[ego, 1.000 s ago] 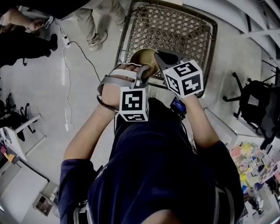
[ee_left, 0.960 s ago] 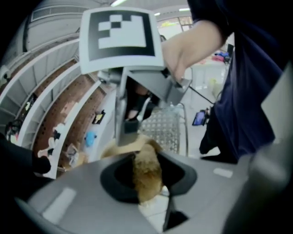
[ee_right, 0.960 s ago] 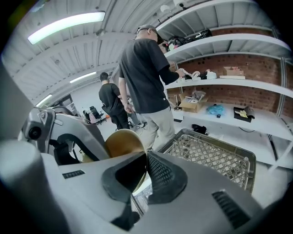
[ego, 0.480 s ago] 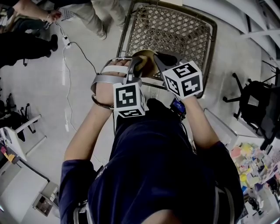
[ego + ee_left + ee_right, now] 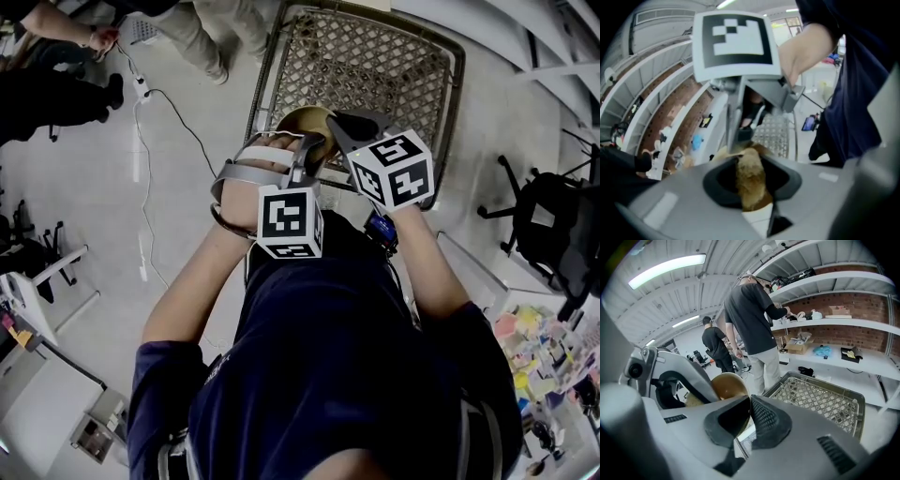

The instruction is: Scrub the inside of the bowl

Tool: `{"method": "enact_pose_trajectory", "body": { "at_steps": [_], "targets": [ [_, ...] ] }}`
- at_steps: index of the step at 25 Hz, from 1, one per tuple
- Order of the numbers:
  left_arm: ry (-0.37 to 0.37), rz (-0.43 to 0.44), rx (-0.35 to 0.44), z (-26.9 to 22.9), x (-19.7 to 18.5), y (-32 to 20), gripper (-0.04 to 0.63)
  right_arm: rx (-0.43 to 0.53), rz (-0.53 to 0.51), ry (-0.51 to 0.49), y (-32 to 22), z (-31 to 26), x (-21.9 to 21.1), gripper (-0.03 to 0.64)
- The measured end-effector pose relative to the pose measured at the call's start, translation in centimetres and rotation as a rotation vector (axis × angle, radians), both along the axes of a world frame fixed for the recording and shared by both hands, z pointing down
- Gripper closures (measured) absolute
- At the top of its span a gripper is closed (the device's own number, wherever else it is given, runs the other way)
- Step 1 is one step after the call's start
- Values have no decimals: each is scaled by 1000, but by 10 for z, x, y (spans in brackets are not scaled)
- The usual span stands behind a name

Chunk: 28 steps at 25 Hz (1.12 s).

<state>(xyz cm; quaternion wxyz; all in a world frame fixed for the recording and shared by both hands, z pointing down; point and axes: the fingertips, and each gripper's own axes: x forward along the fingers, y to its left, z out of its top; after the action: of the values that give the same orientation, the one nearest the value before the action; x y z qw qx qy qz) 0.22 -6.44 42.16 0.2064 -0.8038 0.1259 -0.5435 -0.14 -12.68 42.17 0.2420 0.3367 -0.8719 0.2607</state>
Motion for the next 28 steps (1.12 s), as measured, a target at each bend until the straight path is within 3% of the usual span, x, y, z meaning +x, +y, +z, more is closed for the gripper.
{"method": "enact_pose_trajectory", "body": {
  "at_steps": [5, 12, 17, 22, 28],
  "targets": [
    [-26, -87, 32, -5, -27, -16, 495, -7, -5, 0, 4, 2, 4, 601],
    [34, -61, -114, 15, -16, 21, 495, -11, 7, 1, 2, 5, 8, 601],
    [95, -63, -86, 5, 0, 14, 495, -26, -5, -16, 11, 8, 2, 601],
    [99, -144, -22, -3, -18, -11, 495, -19, -13, -17, 11, 4, 2, 601],
    [111, -169, -45, -3, -29, -8, 494, -17, -7, -15, 9, 4, 6, 601]
  ]
}}
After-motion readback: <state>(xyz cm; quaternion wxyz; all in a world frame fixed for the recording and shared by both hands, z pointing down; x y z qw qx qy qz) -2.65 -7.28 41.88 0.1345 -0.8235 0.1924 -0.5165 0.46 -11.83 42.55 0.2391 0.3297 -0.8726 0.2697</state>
